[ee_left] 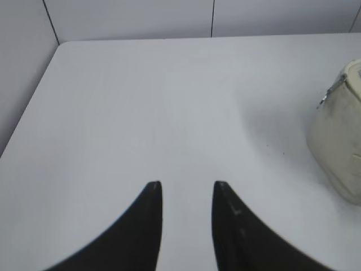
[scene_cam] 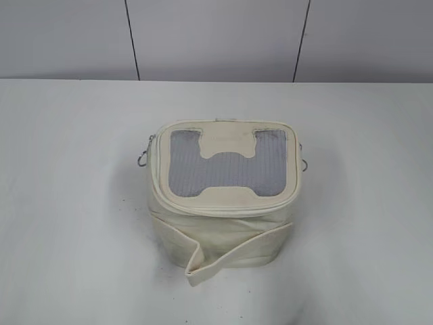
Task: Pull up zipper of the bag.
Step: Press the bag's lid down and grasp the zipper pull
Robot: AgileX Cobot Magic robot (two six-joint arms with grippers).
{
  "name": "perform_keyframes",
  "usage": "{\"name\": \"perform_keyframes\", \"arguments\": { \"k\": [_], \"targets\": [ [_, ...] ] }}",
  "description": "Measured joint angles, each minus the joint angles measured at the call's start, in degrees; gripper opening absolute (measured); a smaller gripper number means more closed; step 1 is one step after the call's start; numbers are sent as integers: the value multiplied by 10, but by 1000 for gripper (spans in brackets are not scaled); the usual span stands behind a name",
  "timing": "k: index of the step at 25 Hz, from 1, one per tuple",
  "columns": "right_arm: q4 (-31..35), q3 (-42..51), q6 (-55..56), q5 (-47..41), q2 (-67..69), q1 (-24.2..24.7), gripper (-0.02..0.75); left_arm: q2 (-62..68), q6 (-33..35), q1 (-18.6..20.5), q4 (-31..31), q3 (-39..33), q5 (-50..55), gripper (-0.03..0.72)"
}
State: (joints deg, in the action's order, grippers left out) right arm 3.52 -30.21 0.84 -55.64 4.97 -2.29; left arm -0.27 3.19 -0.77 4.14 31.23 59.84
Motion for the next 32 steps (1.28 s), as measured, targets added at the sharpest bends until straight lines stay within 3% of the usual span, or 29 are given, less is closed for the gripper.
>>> {"name": "perform_keyframes", "arguments": {
  "k": [7,15,20,24,27,32],
  "targets": [
    [77,-34,-52,122,153,-15,553,94,7,0,69,11,-68,239],
    [111,-118,-183,178,374,-116,553,309,195,0,300,31,-124,239],
    [118,-215,-265,168,526,-152,546,455,269,0,367,56,-115,239],
    [146,-305,-332,146,641,-155,471,567,297,0,396,85,-104,239],
    [179,-382,-398,104,722,-156,413,631,314,0,409,116,-104,239],
    [249,-523,-504,-12,852,-156,382,729,355,0,438,167,-78,251]
  ]
}}
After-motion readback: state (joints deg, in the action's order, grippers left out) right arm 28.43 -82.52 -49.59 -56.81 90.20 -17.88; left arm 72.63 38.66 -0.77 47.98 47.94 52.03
